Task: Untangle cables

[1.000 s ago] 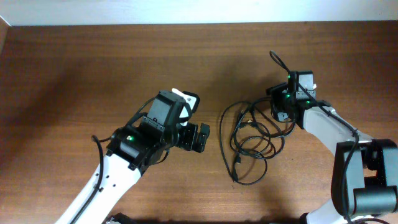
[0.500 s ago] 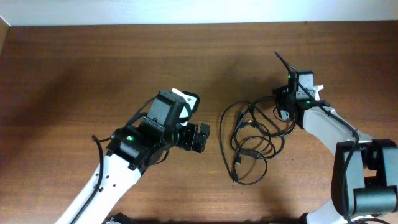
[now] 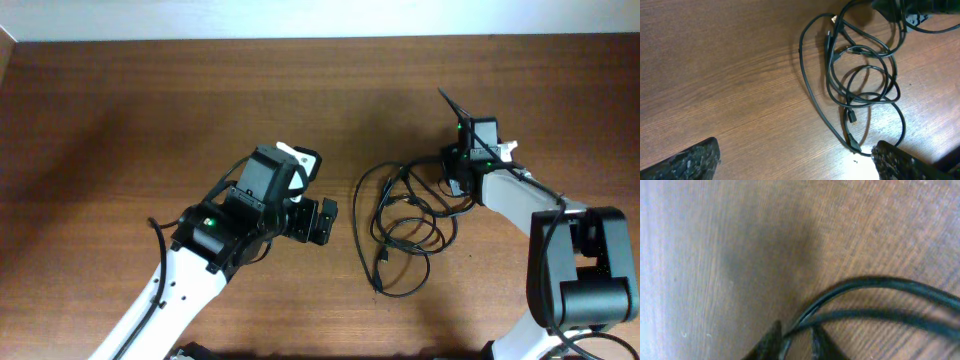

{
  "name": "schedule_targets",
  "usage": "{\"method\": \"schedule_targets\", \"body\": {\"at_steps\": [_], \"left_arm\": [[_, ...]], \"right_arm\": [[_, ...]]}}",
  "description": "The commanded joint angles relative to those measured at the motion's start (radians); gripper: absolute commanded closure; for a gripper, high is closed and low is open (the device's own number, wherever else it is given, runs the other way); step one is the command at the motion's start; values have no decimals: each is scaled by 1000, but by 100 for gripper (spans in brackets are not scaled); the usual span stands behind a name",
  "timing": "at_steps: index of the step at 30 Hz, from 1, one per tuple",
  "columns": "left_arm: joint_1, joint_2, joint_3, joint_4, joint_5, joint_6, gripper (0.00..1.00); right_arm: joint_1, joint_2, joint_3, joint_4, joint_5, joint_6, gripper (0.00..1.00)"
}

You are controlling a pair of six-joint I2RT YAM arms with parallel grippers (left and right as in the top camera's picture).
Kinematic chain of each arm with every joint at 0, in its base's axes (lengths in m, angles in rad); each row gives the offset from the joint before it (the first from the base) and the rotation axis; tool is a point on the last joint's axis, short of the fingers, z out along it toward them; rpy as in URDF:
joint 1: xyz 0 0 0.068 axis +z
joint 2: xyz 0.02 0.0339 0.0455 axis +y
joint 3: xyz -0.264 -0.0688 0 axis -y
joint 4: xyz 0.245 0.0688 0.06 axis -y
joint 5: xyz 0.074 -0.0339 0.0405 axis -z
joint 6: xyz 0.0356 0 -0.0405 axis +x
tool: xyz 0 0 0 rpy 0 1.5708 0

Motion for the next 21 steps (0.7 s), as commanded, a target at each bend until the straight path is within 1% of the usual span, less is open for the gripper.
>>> {"method": "schedule_targets", "body": {"at_steps": [1,2,5,12,14,15,16,19,21], "left_arm": [[0,-13,15,-1,-11,-6,1],[0,-13,15,-1,-11,-6,1],[0,-13,15,-1,-11,-6,1],[0,-13,15,-1,-11,-6,1],[0,-13,15,-1,-11,-6,1],[0,-13,15,0,-11,-6,1],[0,-13,15,-1,-11,-6,1],[0,-13,15,0,-11,-6,1],[0,-13,15,-1,-11,-6,1]], "right_arm": [[5,7,2,7,-20,-16,96],[5,7,2,13,-30,-24,96],[5,-2,6,58,-84,-148,96],[5,-124,11,59,-109,-214,96],[5,-159,11,58,-124,-266,96],[5,-167,11,58,-142,-284,92],[5,-167,11,47,-186,-286,82],[5,-165,11,-5,-245,-286,72],[5,-163,11,-37,-299,-286,57]]}}
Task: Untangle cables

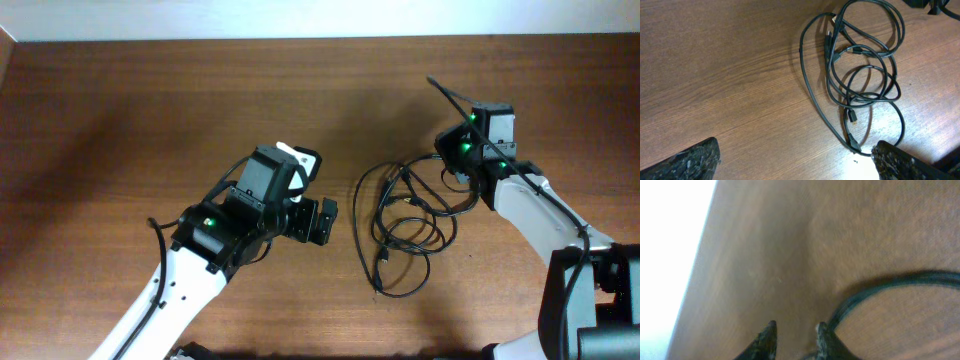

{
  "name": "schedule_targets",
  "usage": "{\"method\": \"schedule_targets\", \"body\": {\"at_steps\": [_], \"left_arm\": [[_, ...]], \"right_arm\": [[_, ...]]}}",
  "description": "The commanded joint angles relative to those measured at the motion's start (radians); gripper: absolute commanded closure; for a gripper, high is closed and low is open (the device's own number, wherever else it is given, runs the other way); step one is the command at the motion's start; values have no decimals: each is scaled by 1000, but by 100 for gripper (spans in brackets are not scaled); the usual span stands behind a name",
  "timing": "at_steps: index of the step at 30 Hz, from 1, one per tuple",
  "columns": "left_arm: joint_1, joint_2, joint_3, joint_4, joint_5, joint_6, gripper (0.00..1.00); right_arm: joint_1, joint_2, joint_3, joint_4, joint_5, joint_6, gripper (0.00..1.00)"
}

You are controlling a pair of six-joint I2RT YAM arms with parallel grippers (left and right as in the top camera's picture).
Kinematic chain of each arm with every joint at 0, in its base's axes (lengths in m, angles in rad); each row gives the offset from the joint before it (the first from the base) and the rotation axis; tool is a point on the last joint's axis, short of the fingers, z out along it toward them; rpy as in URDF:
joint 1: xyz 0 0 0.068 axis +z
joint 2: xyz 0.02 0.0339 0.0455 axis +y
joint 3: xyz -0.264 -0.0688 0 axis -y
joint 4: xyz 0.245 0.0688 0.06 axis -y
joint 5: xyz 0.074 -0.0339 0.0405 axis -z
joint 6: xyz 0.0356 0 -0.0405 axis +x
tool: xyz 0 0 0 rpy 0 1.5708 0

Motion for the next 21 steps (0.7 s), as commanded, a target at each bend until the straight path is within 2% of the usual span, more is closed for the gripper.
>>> {"method": "schedule_targets", "body": {"at_steps": [1,9,11,14,21], "left_arm": [[0,-13,15,-2,-11,-6,1],[0,-13,15,-1,-11,-6,1],[0,-13,15,-1,-11,-6,1],[0,-13,15,-2,-11,-6,1],[0,-13,15,-2,-11,-6,1]], "right_arm": [[8,-1,5,-38,-118,-16,45],[87,43,5,-33,-116,-65,41],[105,58,5,-34,-111,-65,42],[117,82,5,-74,-79,-64,49],[122,92,5,-79,-93,-64,50]]}}
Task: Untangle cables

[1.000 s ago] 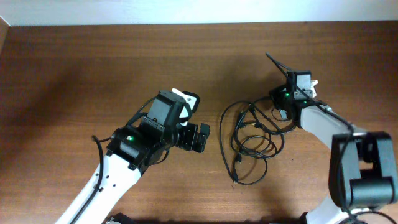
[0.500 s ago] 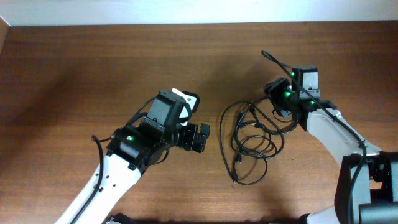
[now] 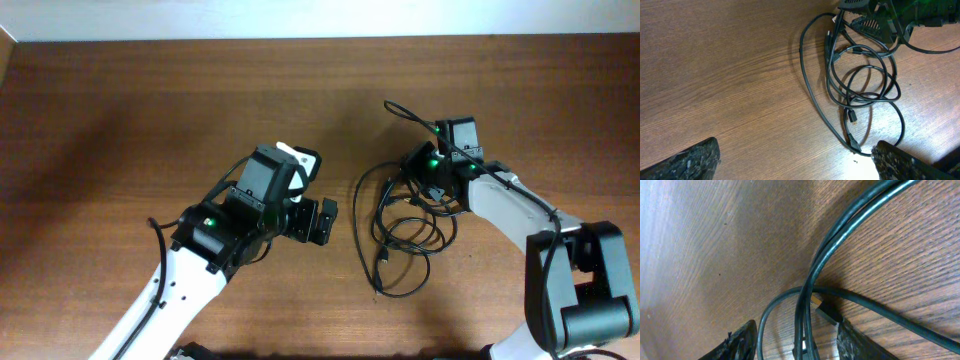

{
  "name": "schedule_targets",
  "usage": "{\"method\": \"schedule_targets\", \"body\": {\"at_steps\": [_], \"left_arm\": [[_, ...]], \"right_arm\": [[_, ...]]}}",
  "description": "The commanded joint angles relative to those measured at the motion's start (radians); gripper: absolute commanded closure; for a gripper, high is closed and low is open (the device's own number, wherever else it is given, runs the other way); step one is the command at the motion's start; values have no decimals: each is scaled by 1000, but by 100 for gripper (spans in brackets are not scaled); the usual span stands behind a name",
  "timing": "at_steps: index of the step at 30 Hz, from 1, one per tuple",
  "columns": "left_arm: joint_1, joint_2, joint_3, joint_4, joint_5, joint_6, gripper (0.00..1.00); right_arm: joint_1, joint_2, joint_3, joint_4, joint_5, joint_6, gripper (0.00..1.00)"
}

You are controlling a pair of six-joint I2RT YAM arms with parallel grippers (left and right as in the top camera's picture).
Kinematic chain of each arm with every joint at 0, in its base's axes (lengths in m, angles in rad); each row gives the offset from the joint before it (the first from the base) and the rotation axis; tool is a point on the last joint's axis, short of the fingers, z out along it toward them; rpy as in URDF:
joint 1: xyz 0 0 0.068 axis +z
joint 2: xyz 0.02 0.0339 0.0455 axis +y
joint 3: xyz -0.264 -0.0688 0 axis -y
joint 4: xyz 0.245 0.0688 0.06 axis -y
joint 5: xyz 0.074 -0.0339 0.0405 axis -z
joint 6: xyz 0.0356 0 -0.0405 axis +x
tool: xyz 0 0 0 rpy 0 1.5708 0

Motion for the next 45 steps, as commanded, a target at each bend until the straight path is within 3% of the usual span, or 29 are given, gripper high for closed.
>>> {"method": "schedule_targets", "body": {"at_steps": [1,5,8,17,25,30,32,45], "left_arm": [[0,-13,15,-1,-11,-6,1],[0,-13,15,-1,-11,-6,1],[0,-13,15,-1,-11,-6,1],[0,-13,15,-1,-11,-6,1],[0,-13,15,-1,-11,-6,1],[0,-13,15,-1,-11,-6,1],[0,-13,15,-1,-11,-6,1],[0,-13,15,-1,-11,-6,1]], "right_arm": [[13,8,4,0,5,-12,50],[42,11,4,4,21,-11,51],[77,31,4,12,81,-11,61],[82,56,4,29,105,-12,63],[82,71,4,30,108,-12,86],[82,71,4,30,113,-12,89],[82,71,4,30,112,-12,95],[81,13,11,30,-45,-87,96]]}}
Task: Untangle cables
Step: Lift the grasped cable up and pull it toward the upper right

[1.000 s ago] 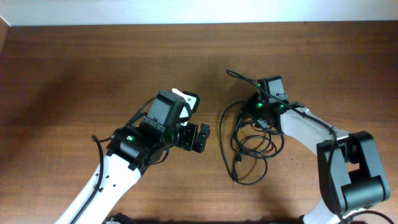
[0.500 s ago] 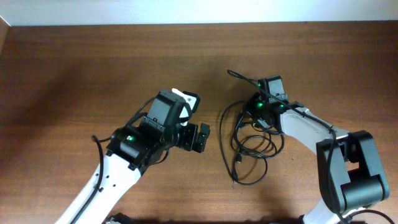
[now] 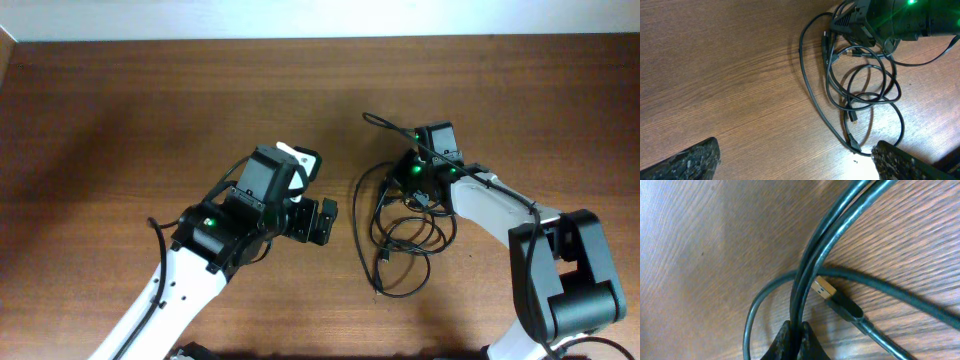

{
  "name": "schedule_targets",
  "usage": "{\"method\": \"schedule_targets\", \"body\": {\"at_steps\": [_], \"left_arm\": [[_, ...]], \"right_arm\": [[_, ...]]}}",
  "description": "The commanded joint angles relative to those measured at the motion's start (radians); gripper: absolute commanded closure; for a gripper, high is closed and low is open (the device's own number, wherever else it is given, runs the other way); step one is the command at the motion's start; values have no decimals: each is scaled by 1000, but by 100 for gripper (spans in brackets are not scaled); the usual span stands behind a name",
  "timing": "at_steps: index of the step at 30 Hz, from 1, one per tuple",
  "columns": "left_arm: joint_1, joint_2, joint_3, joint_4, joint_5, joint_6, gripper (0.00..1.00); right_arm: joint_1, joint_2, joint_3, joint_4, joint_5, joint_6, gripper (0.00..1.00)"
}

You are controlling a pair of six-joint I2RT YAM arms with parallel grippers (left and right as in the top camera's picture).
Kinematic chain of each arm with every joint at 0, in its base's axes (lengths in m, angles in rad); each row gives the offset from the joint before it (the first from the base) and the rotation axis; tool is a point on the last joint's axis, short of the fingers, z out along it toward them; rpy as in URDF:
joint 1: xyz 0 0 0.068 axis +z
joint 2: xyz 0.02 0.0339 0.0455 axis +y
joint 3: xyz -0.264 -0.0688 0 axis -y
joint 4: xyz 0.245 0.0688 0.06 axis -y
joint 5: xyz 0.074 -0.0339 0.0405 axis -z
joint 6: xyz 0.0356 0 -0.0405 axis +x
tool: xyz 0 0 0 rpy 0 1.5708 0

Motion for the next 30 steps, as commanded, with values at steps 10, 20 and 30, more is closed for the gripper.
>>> {"method": "schedule_targets", "body": {"at_steps": [10,20,30], "left_arm": [[0,-13,15,-1,-11,-6,1],[0,-13,15,-1,-11,-6,1],[0,-13,15,-1,-11,-6,1]], "right_arm": [[3,-345,12,3,-68,-61,96],[3,-719,12,50,-119,-101,96],[3,-873,37,138,-142,-101,96]]}}
